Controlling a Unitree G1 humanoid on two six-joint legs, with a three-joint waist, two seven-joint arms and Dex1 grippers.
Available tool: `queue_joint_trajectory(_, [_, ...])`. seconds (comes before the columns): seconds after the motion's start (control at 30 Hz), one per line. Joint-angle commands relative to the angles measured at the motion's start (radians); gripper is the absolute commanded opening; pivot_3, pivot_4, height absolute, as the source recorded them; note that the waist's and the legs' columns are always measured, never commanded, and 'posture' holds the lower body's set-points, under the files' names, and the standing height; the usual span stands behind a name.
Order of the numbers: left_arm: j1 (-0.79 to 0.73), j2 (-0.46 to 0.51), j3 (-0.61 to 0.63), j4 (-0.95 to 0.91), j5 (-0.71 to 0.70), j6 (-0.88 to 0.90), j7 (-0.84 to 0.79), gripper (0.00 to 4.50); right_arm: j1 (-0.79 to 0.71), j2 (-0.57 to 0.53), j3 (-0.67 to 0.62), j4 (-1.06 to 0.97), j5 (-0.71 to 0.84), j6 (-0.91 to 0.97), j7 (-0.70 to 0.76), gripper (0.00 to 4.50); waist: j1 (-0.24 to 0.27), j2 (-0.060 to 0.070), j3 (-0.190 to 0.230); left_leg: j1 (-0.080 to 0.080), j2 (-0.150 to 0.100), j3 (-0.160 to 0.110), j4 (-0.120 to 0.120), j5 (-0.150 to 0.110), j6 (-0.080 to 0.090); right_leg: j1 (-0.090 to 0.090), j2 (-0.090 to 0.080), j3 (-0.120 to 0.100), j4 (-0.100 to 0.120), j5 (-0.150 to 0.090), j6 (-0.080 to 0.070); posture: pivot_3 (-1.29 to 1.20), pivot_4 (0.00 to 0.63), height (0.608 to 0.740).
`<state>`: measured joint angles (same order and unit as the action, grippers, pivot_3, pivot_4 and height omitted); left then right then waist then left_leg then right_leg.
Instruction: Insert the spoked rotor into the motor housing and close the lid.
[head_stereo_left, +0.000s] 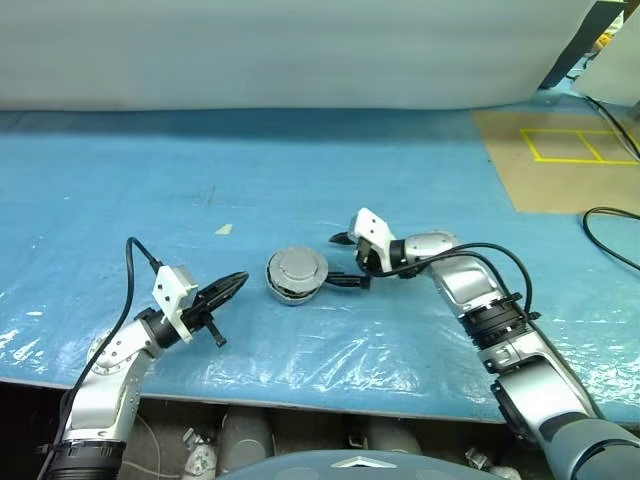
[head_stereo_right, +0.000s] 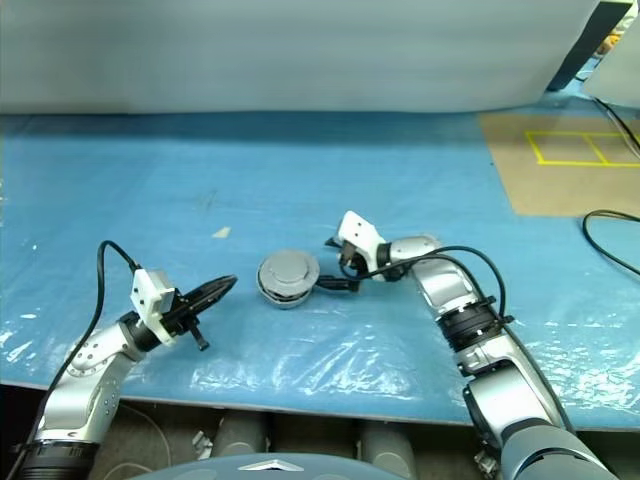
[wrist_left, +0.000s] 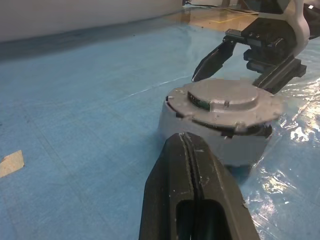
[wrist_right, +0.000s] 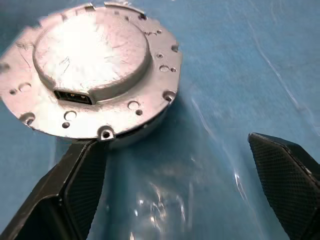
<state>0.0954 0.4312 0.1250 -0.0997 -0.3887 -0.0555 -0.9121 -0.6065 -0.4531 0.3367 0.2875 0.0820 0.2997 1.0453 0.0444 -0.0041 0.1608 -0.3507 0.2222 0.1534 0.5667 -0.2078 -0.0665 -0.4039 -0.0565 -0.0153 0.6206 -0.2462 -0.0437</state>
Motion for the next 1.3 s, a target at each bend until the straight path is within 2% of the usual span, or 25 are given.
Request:
queue_joint_trajectory(0.03, [-0.010, 0.008, 0.014, 0.022, -0.004, -0.045, -0.007, 0.00, -0.025, -0.040, 0.006, 0.042, -0.062, -0.074, 0.000, 4.47, 0.000, 0.000, 0.000, 0.000, 0.000, 0.000, 0.000, 0.000, 0.000, 0.000, 0.000, 0.000, 0.000, 0.000, 0.000, 0.00, 0.150, 0.740])
queue_joint_trajectory(0.2, [-0.019, 0.003, 0.000, 0.047, -0.003, -0.066, -0.010, 0.00, -0.047, -0.005, -0.038, 0.058, -0.041, -0.082, -0.020, 4.47, -0.005, 0.000, 0.000, 0.000, 0.000, 0.001, 0.001, 0.000, 0.000, -0.001, 0.001, 0.002, 0.001, 0.000, 0.000, 0.00, 0.150, 0.740])
queue_joint_trajectory(0.37, [-0.025, 0.004, -0.003, 0.068, -0.002, -0.083, -0.013, 0.00, -0.054, 0.089, -0.101, -0.028, 0.074, -0.024, -0.010, 4.47, -0.003, 0.000, 0.000, 0.000, 0.001, 0.001, 0.001, 0.001, 0.001, -0.002, 0.002, 0.002, 0.002, 0.000, 0.000, 0.00, 0.150, 0.740])
queue_joint_trajectory(0.83, [0.042, 0.003, 0.001, 0.060, -0.010, -0.122, -0.018, 0.00, -0.005, 0.197, -0.010, -0.098, 0.050, -0.054, -0.020, 4.47, -0.001, 0.000, 0.000, 0.000, 0.001, 0.001, 0.001, 0.000, 0.000, -0.002, 0.001, 0.002, 0.002, 0.000, 0.000, 0.00, 0.150, 0.740])
queue_joint_trajectory(1.2, [0.022, 0.000, -0.012, 0.048, -0.008, -0.098, 0.006, 0.00, 0.024, 0.216, 0.068, -0.088, 0.007, -0.084, -0.017, 4.47, -0.002, 0.000, 0.000, 0.000, 0.001, 0.001, 0.001, 0.000, 0.000, -0.002, 0.001, 0.002, 0.002, 0.000, 0.000, 0.00, 0.150, 0.740])
queue_joint_trajectory(1.3, [0.016, 0.001, -0.016, 0.054, -0.006, -0.098, 0.006, 0.00, 0.022, 0.223, 0.080, -0.055, -0.020, -0.087, -0.041, 3.92, -0.003, 0.000, 0.000, 0.000, 0.001, 0.001, 0.001, 0.000, 0.000, -0.002, 0.001, 0.002, 0.002, 0.000, 0.000, 0.00, 0.150, 0.740])
